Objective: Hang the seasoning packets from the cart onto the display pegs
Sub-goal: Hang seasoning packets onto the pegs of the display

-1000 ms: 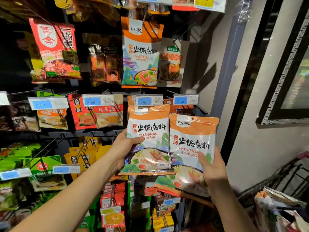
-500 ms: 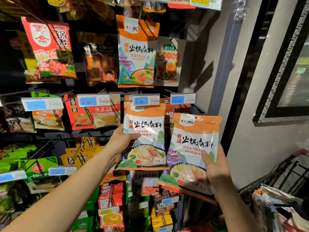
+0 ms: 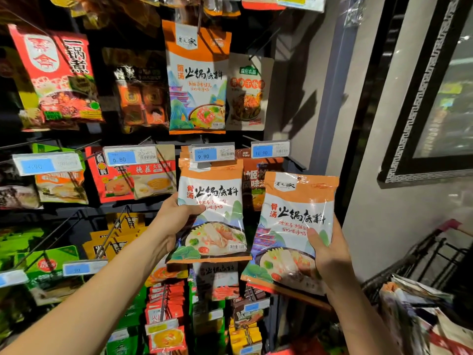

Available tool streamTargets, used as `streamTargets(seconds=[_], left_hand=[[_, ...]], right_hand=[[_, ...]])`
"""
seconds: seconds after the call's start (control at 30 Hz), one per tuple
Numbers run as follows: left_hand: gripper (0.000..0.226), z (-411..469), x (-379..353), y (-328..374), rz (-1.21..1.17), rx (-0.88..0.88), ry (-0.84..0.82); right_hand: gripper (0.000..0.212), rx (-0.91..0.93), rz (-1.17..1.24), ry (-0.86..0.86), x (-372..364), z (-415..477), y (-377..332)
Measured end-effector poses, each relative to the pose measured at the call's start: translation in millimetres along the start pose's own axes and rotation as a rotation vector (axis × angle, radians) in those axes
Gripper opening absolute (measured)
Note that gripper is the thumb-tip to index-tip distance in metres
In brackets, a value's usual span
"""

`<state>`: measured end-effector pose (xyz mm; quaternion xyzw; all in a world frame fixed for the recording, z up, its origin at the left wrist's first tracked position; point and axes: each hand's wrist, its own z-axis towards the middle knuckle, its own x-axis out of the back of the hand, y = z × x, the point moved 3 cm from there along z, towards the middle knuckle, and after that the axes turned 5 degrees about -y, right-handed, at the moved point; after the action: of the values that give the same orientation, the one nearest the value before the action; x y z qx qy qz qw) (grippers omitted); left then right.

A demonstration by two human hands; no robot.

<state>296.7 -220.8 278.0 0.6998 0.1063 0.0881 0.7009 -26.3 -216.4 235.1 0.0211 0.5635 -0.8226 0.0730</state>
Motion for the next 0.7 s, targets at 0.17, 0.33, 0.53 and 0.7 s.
streamTargets(seconds=[0.17,0.33,0.53,0.7], left_hand=[[0.035,11,0,-1,0.015,0.005,0.002],[0.039,37,4,-14,0.101,0.011,0.108],[0.052,32,12,-32,0.365,-0.038,0.385],[0.041,-29,-23,-23,0.201,-0.286,0.024]], right_hand=[[0.043,-0.009,0.004,0.001,0,2,2],[0.042,0.002,-0.024,0.012,-3,0,4],[0.044,-0.002,-0.021,-0.011,-22,-7,15],[0.041,-0.023,0.005,-0.075,-58,-8,21]])
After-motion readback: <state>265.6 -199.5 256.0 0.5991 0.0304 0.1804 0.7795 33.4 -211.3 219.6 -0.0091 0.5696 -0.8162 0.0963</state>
